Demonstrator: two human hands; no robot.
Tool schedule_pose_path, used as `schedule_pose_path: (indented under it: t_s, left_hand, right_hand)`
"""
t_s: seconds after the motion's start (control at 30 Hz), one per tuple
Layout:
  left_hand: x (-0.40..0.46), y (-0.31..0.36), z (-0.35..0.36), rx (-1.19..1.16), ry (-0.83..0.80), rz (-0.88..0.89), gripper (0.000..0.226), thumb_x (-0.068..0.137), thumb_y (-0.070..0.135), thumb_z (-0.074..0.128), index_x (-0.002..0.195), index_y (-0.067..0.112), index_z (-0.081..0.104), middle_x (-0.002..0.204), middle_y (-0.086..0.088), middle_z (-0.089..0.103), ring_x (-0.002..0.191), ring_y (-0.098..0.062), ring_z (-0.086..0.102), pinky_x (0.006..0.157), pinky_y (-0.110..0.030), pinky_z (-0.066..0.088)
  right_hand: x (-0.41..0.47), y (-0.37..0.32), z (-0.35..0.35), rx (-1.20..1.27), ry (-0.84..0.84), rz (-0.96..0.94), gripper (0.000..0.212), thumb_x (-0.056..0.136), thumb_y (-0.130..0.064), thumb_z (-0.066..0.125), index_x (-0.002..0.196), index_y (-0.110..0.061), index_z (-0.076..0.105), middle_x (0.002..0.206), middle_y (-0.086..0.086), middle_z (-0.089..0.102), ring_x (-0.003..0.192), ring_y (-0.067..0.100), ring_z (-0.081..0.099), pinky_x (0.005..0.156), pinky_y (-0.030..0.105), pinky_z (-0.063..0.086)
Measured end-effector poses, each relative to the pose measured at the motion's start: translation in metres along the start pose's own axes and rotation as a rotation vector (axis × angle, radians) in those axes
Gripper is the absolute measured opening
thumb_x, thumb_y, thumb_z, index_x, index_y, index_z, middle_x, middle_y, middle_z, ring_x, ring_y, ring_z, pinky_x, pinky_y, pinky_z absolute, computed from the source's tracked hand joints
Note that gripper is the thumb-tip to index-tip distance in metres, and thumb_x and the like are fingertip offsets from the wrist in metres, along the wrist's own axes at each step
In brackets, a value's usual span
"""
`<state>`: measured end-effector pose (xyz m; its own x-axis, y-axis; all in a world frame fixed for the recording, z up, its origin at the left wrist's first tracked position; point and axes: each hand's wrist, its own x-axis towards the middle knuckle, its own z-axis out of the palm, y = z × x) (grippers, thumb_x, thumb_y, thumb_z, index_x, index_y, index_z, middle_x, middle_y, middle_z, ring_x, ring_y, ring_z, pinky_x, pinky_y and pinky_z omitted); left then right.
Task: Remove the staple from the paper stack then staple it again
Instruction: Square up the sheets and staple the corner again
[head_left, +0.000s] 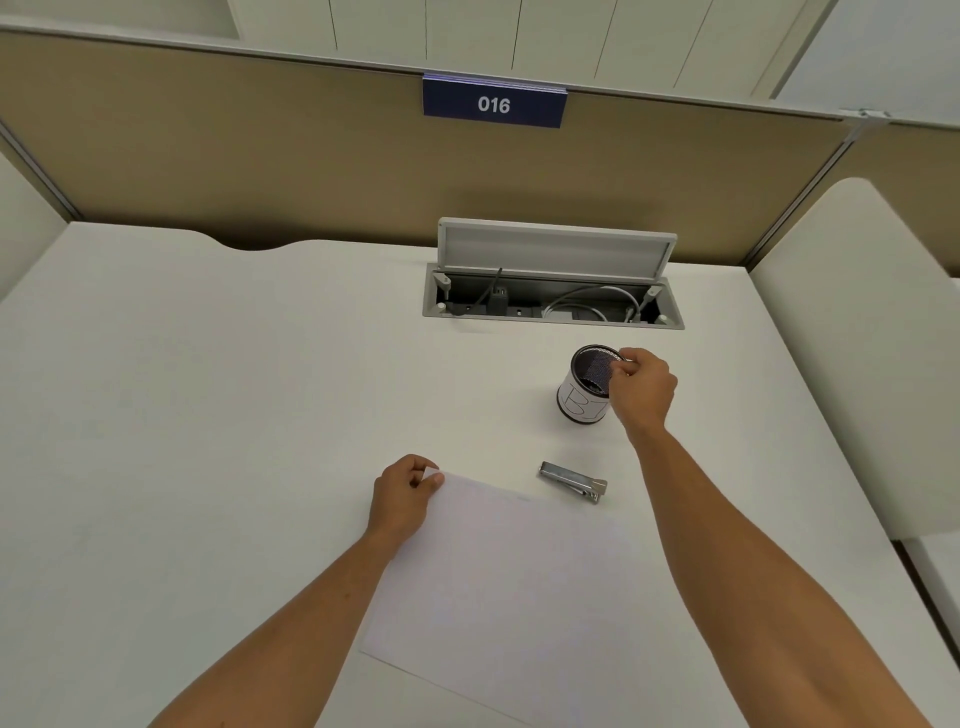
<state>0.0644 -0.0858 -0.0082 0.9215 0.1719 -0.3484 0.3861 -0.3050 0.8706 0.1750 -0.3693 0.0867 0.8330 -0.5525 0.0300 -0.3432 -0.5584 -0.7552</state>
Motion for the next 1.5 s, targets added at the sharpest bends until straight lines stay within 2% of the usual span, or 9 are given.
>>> schedule_pose_path:
  t_s: [0.2,0.33,0.47,0.67,0.87,1.07,1.17,1.37,1.5]
  left_hand:
    - [-0.003,0.0,-0.003,-0.061,-0.016,0.018,0.003,0.089,0.016,0.068,0.086,0.017,0.068,0.087,-0.002,0.07,0.082,-0.017,0.063,0.073,-0.026,0.048]
    - [-0.007,0.001,-0.008,-0.105,-0.037,0.044,0.003,0.089,0.014,0.069,0.087,0.014,0.07,0.086,0.002,0.07,0.082,-0.014,0.063,0.074,-0.023,0.048]
    - [-0.013,0.002,-0.019,-0.163,-0.052,0.06,0.002,0.087,0.013,0.071,0.086,0.013,0.073,0.087,-0.001,0.072,0.082,-0.013,0.064,0.075,-0.023,0.05]
    - [-0.026,0.017,-0.038,-0.227,-0.105,0.198,0.003,0.087,0.013,0.072,0.085,0.016,0.073,0.084,0.007,0.072,0.08,-0.002,0.064,0.074,-0.016,0.05]
    - [-0.035,0.032,-0.07,-0.28,-0.061,0.313,0.009,0.087,0.012,0.071,0.085,0.021,0.071,0.082,0.012,0.07,0.079,-0.004,0.062,0.072,-0.015,0.049]
    - [-0.043,0.052,-0.095,-0.334,0.038,0.412,0.01,0.09,0.018,0.069,0.085,0.027,0.07,0.081,0.015,0.066,0.075,-0.003,0.059,0.066,-0.012,0.046]
    - [-0.049,0.059,-0.101,-0.345,0.054,0.458,0.007,0.09,0.02,0.069,0.086,0.027,0.069,0.081,0.015,0.066,0.075,-0.004,0.059,0.066,-0.012,0.046]
    - [-0.057,0.069,-0.1,-0.472,0.093,0.467,0.003,0.089,0.024,0.069,0.087,0.026,0.068,0.081,0.014,0.065,0.075,-0.005,0.058,0.067,-0.014,0.047]
    - [-0.061,0.075,-0.096,-0.513,0.119,0.479,0.005,0.09,0.023,0.069,0.086,0.027,0.067,0.081,0.015,0.065,0.075,-0.004,0.059,0.068,-0.014,0.049]
  right_hand:
    - [-0.02,0.006,-0.004,0.067,0.069,-0.052,0.011,0.086,-0.011,0.064,0.094,-0.011,0.071,0.09,0.005,0.072,0.076,0.013,0.059,0.066,0.018,0.044]
    - [-0.052,0.013,0.001,0.149,-0.143,-0.234,0.007,0.086,-0.014,0.066,0.09,-0.015,0.071,0.088,0.0,0.071,0.07,0.003,0.058,0.068,0.01,0.044]
    - [-0.093,0.029,0.012,-0.001,-0.457,-0.42,0.017,0.089,-0.017,0.066,0.105,-0.015,0.07,0.101,-0.003,0.069,0.091,0.013,0.06,0.081,0.03,0.048]
    - [-0.126,0.046,0.006,-0.233,-0.762,-0.453,0.073,0.079,-0.047,0.072,0.142,-0.027,0.041,0.141,-0.006,0.046,0.13,0.014,0.037,0.108,0.034,0.034]
    - [-0.123,0.042,-0.016,-0.463,-0.802,-0.569,0.049,0.073,-0.044,0.076,0.116,-0.029,0.058,0.118,-0.01,0.063,0.108,0.015,0.056,0.083,0.027,0.039]
    - [-0.111,0.035,-0.047,-0.087,-0.732,-0.367,0.028,0.065,-0.025,0.085,0.083,-0.029,0.063,0.082,-0.013,0.066,0.072,0.0,0.06,0.063,0.022,0.046]
    - [-0.106,0.042,-0.059,0.159,-0.716,-0.252,0.026,0.068,-0.012,0.084,0.083,-0.022,0.066,0.082,-0.002,0.067,0.067,0.011,0.061,0.061,0.025,0.049]
    - [-0.118,0.064,-0.057,0.704,-0.751,-0.053,0.05,0.072,0.001,0.077,0.118,-0.008,0.06,0.114,0.012,0.07,0.097,0.024,0.068,0.075,0.031,0.054]
    - [-0.127,0.066,-0.052,0.786,-0.671,-0.046,0.044,0.073,-0.003,0.077,0.113,-0.013,0.065,0.114,0.01,0.07,0.104,0.026,0.067,0.081,0.03,0.055]
